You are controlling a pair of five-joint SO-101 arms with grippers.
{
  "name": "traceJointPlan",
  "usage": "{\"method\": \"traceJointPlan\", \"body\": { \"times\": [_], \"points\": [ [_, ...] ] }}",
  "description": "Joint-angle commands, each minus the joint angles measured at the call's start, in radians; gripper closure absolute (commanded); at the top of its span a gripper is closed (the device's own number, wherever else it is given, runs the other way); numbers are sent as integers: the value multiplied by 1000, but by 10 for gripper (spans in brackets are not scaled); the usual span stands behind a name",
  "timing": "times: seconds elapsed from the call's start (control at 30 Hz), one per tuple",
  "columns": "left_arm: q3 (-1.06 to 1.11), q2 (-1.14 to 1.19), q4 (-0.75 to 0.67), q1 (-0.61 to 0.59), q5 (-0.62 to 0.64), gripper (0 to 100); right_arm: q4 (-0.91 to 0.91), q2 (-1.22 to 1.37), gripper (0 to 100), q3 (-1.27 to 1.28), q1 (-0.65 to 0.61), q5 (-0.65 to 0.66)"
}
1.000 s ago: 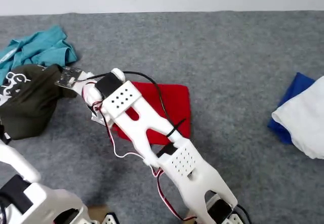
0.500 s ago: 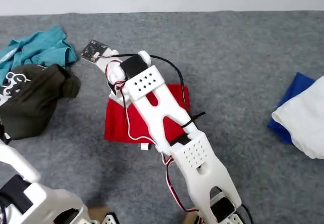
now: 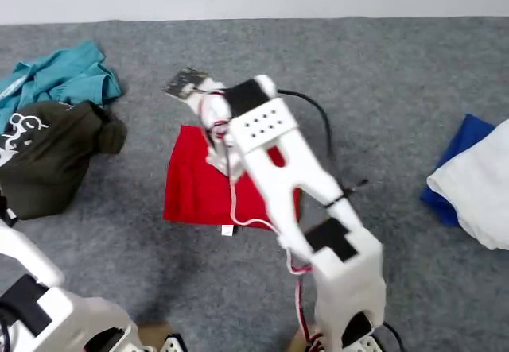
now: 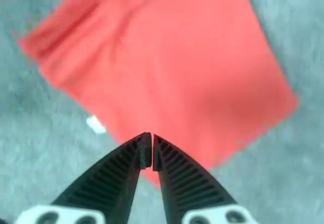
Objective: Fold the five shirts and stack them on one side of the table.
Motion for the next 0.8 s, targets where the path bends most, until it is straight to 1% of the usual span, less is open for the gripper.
{"method": "traceJointPlan", "body": {
  "times": [0.0, 0.17, 0.37, 0.47, 0.63, 0.77],
  "points": [
    [-5, -57, 23, 5, 6, 996, 35, -148, 990, 157, 62, -21],
    [-5, -57, 23, 6, 6, 996, -2, -185, 990, 347, 97, -21],
    [-5, -57, 23, 5, 6, 996, -203, -182, 990, 572, 91, -25],
    [-5, -57, 23, 5, 6, 996, -257, -182, 990, 649, 67, -57],
    [-5, -52, 23, 5, 6, 996, -255, -196, 990, 655, 25, -64],
    [-5, -51, 23, 5, 6, 996, -159, -254, 990, 542, 1, -57]
  ]
}}
